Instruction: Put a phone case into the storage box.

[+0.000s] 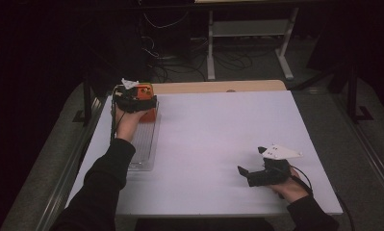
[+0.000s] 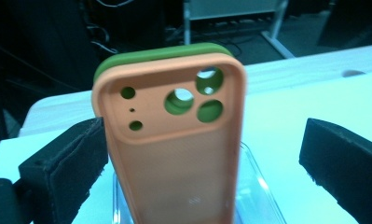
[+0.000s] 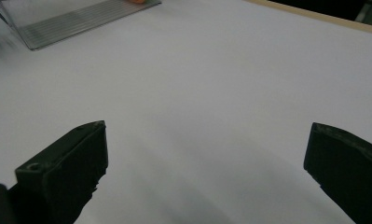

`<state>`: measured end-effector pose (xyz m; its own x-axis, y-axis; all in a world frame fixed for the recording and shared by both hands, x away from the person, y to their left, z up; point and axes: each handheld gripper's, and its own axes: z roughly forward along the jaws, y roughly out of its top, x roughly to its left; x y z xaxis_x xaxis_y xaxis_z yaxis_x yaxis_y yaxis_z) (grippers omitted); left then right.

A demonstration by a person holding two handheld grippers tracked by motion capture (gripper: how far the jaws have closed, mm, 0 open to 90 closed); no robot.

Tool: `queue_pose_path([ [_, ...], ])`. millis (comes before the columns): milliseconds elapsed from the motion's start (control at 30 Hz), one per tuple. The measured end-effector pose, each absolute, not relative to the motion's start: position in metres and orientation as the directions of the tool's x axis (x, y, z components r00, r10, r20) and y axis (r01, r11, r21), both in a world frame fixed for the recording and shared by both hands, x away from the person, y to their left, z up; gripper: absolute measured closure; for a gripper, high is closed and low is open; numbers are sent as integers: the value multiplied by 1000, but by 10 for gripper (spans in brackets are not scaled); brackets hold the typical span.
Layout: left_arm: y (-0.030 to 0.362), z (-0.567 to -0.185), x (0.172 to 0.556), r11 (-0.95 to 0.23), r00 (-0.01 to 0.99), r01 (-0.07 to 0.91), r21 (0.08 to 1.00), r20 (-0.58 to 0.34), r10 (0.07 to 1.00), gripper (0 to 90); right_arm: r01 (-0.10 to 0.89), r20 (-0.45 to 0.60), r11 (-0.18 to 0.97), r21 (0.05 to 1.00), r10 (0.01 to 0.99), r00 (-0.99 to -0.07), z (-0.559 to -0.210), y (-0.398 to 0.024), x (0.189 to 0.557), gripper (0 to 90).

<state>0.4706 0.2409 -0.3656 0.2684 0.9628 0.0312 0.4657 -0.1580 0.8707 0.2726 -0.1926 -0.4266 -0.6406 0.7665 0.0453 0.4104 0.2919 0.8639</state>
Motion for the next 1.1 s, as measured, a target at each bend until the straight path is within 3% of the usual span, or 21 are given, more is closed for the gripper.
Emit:
queue_pose_path([
  [533, 228, -344, 428, -279, 553, 436, 856, -10, 833, 6, 404, 37, 292, 867, 771, -636, -424, -196, 271, 0],
  [1100, 220, -350, 370, -341, 723, 358, 869, -27, 690, 6, 408, 54, 289, 866, 758, -650, -418, -205, 271, 0],
])
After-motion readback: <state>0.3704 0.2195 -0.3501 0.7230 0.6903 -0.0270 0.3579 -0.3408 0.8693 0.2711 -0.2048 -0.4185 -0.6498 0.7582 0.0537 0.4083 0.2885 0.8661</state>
